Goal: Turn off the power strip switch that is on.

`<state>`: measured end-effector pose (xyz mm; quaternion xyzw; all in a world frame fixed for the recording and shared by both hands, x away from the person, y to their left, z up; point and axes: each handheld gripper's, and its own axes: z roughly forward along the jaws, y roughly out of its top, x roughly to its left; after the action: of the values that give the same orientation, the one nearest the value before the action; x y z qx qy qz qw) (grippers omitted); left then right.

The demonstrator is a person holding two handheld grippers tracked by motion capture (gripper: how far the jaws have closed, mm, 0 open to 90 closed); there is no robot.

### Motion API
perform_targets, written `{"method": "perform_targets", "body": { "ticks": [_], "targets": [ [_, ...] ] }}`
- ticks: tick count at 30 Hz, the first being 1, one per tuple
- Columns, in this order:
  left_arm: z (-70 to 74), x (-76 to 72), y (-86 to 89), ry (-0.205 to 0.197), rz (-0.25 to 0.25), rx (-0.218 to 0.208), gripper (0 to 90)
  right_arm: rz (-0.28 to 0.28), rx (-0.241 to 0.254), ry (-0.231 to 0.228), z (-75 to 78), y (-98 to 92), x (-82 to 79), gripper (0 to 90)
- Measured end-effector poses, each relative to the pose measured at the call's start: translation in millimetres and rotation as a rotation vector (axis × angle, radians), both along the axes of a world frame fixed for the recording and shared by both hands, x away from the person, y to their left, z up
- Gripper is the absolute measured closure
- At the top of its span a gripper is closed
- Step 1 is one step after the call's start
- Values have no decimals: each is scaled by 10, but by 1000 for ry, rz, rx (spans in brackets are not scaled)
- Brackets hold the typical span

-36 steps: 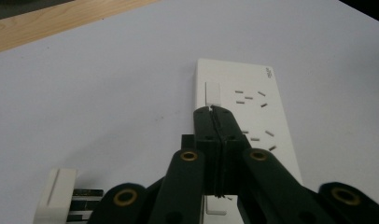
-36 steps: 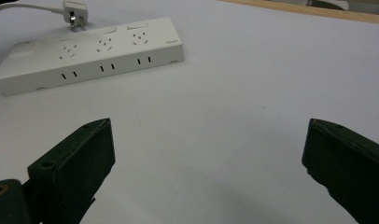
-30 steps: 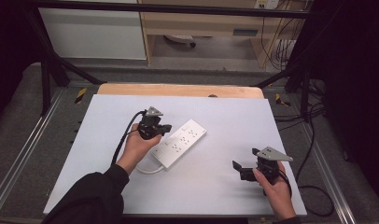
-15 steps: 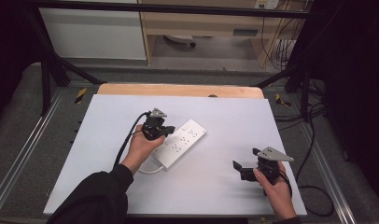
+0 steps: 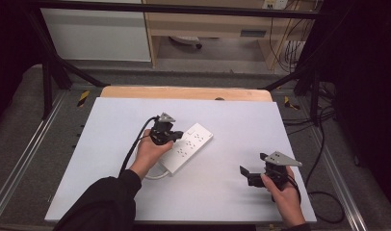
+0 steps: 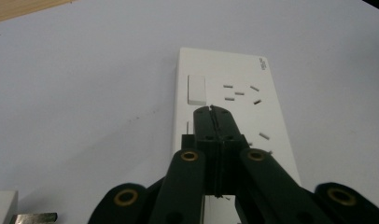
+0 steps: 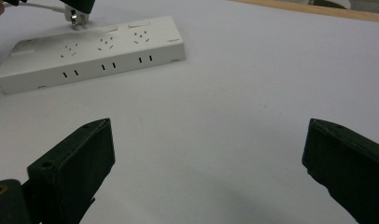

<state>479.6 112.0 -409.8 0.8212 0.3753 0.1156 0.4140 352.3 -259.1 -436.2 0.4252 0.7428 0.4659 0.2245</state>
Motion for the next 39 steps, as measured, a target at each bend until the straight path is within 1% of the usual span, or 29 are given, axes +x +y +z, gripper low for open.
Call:
{"method": "perform_targets", "body": {
  "ticks": [2,5,6,13,14,17,21,24,33,38,39],
  "targets": [
    [-12,4,-21,6,0,-2,900,1,5,0,5,0,-4,29],
    [-32,21,-34,5,0,9,900,2,2,-2,2,1,-1,28],
    [-40,27,-37,12,0,5,900,3,2,-2,3,1,-2,28],
    [-75,59,-46,24,4,5,900,7,0,-1,4,7,1,28],
    [-71,64,-51,22,2,8,900,10,0,-1,3,8,2,29],
    [-65,77,-67,21,7,0,900,11,-2,3,-1,14,5,28],
    [-78,89,-103,21,1,10,900,12,-2,0,2,11,5,28],
    [-85,102,-111,22,4,-3,900,15,-4,-2,3,8,2,29],
    [-120,129,-112,25,3,18,900,20,-8,-2,4,20,2,29],
    [-132,146,-118,22,5,14,900,24,-13,-3,3,27,-1,28],
    [-136,150,-121,20,6,19,900,26,-15,-3,4,28,-3,28]
  ]
}}
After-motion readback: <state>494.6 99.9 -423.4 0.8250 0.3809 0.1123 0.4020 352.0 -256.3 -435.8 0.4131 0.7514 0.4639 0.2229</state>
